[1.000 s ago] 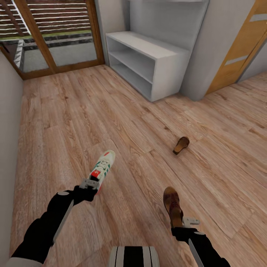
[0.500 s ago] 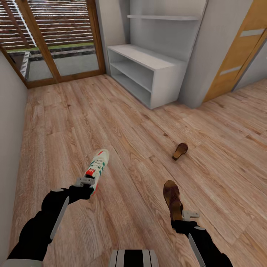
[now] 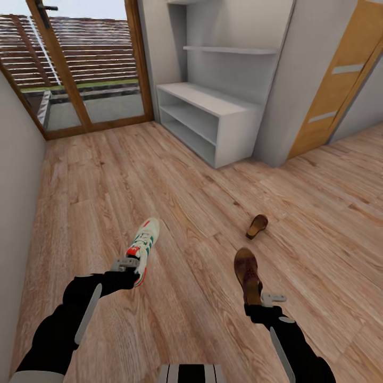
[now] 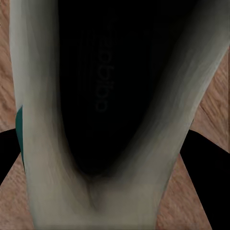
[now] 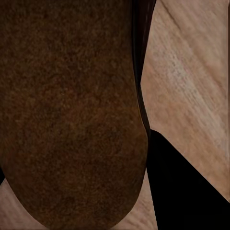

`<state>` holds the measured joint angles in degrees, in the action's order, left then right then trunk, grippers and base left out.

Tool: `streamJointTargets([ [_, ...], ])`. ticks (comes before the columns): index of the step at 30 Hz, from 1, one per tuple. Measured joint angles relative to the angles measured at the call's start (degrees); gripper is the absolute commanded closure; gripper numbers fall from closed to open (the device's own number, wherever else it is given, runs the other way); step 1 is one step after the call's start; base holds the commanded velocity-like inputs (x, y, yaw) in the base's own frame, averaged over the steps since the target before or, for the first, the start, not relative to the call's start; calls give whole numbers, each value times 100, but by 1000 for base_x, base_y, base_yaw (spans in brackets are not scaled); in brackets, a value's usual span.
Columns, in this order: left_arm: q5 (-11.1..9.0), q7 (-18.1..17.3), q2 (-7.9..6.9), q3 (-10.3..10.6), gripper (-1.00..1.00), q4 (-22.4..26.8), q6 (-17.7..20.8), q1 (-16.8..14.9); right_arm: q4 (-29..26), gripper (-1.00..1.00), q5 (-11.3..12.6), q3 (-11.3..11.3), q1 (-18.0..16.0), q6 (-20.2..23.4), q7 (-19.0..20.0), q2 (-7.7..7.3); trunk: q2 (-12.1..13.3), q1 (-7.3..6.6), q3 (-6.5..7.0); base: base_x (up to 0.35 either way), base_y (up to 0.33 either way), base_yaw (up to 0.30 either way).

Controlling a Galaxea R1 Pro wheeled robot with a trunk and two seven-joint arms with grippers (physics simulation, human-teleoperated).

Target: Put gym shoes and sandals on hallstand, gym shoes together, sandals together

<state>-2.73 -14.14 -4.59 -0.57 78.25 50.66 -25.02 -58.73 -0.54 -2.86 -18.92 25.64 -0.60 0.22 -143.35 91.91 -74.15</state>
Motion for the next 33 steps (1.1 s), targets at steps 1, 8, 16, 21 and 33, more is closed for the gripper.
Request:
streamJointTargets([
  [1,-7,-1,10,1,100,-15,0,0,1,100,0,0,2,1,0,1,1,-3,31,0,0,0],
  [8,-11,3,35,-7,100,-25,-1,0,1,100,0,0,3,1,-1,2,11,-21,251,0,0,0],
  [16,-206,-15,67,-155,100,-24,-3,0,9,100,0,0,3,-2,-1,2,292,-176,474,0,0,0],
  [21,-358,-13,95,-177,100,-25,-4,0,11,100,1,0,3,0,-1,2,492,-286,611,0,0,0],
  [33,-392,-26,99,-183,100,-15,-18,0,17,100,6,0,4,-2,-2,2,654,-374,795,0,0,0],
])
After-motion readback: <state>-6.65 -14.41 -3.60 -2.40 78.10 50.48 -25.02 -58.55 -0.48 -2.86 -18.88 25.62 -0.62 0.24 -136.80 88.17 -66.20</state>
